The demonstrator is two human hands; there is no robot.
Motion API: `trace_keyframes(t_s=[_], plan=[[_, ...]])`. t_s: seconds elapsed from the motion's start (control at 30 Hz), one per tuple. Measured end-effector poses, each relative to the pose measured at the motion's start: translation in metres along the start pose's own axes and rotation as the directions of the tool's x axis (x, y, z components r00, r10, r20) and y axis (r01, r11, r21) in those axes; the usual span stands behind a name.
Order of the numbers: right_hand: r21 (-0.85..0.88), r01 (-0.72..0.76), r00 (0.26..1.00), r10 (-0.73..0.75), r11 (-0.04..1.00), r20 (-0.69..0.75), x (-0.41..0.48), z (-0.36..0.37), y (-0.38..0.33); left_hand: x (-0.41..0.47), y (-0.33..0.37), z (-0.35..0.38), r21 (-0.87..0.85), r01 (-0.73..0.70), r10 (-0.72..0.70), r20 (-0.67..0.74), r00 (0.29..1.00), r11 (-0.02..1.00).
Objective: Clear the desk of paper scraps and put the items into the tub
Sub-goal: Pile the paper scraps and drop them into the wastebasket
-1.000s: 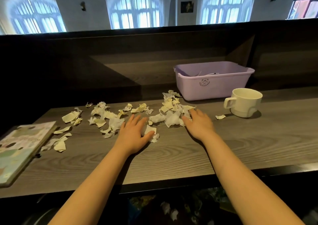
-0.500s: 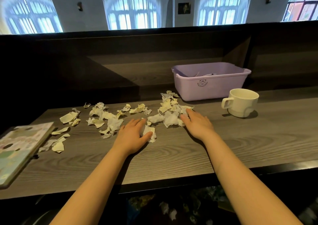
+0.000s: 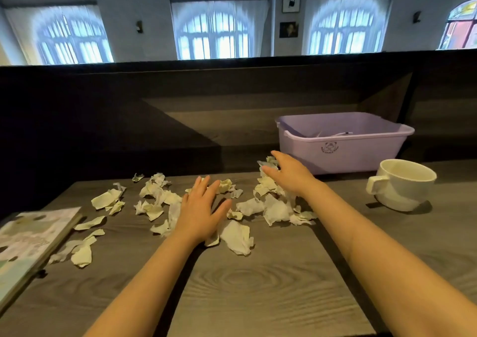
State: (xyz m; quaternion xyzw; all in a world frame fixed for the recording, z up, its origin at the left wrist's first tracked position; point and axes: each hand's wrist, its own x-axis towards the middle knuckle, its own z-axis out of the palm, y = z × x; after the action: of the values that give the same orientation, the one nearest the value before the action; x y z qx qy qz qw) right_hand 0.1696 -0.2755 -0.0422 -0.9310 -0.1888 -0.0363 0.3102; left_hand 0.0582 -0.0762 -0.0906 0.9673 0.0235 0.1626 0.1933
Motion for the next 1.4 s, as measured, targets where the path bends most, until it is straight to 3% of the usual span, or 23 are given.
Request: trace_keyframes(t_s=[0.2, 0.37, 0.77, 0.9, 1.07, 1.17, 1.3, 1.4], plan=[[-0.182, -0.055, 0.996, 0.067, 0.982, 0.06, 0.065, 0.022, -0.007, 0.015, -0.006, 0.008, 0.098, -0.028, 0.009, 0.193, 0.981, 0.995], [-0.173, -0.172, 0.952, 0.209, 0.97, 0.222, 0.077, 0.029, 0.006, 0.018, -0.008, 0.013, 0.137, -0.025, -0.004, 0.208, 0.978, 0.99], [0.074, 0.033, 0.899, -0.062, 0.997, 0.435, 0.017, 0.037, 0.0, 0.014, -0.007, 0.009, 0.046, -0.036, 0.029, 0.131, 0.991, 0.998], [0.141, 0.072, 0.935, -0.116, 0.987, 0.335, -0.001, 0.02, -0.005, 0.012, -0.006, 0.005, 0.033, -0.079, 0.076, 0.08, 0.994, 0.996], [0.101, -0.038, 0.997, 0.031, 0.994, 0.074, -0.022, -0.014, 0.015, 0.011, -0.003, 0.004, -0.022, -0.109, 0.11, 0.048, 0.993, 0.994], [0.052, -0.15, 0.985, 0.145, 0.987, 0.089, -0.048, -0.012, 0.028, 0.01, 0.0, 0.005, -0.065, -0.153, 0.161, 0.13, 0.978, 0.986], [-0.22, -0.167, 0.97, 0.201, 0.961, 0.141, -0.068, 0.019, 0.019, 0.005, 0.005, 0.008, -0.004, -0.176, 0.169, 0.298, 0.939, 0.984], [-0.231, -0.095, 0.969, 0.143, 0.968, 0.201, -0.067, 0.033, 0.0, -0.003, 0.01, -0.001, -0.043, -0.169, 0.174, 0.186, 0.967, 0.985]])
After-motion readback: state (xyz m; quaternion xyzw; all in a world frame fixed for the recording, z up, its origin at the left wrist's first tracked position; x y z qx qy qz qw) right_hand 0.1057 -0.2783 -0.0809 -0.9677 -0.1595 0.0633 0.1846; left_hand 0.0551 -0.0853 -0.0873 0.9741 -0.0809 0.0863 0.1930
